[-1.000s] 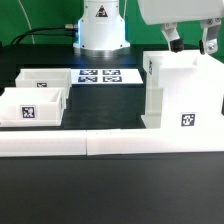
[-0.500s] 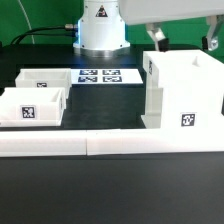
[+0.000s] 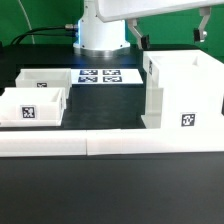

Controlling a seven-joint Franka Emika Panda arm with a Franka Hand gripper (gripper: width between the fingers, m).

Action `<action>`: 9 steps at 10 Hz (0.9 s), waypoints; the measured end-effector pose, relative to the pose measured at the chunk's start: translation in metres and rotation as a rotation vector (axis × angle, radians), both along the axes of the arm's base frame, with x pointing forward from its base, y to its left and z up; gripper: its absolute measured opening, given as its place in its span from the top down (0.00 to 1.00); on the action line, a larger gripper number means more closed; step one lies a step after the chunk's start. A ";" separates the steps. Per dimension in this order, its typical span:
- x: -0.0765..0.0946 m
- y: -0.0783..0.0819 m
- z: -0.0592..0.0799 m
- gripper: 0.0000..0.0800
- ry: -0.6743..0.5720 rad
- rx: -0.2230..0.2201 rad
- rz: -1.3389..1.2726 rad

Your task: Assemble drawer

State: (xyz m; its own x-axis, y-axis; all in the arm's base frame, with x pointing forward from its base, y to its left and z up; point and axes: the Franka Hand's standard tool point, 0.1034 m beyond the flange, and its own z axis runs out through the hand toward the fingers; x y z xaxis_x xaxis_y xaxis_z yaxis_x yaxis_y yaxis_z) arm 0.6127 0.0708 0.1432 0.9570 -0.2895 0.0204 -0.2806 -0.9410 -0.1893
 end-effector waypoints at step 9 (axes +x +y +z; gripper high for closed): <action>-0.019 -0.062 -0.004 0.19 -0.001 -0.083 0.193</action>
Offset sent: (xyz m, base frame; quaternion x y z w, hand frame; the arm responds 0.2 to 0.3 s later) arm -0.0244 -0.0510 0.0077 -0.0656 -0.0054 -0.0797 0.9946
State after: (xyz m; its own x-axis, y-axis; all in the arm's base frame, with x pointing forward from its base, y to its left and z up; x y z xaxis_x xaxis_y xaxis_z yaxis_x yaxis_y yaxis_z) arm 0.5936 0.0086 0.1397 0.9945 -0.0978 0.0381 -0.0932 -0.9897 -0.1087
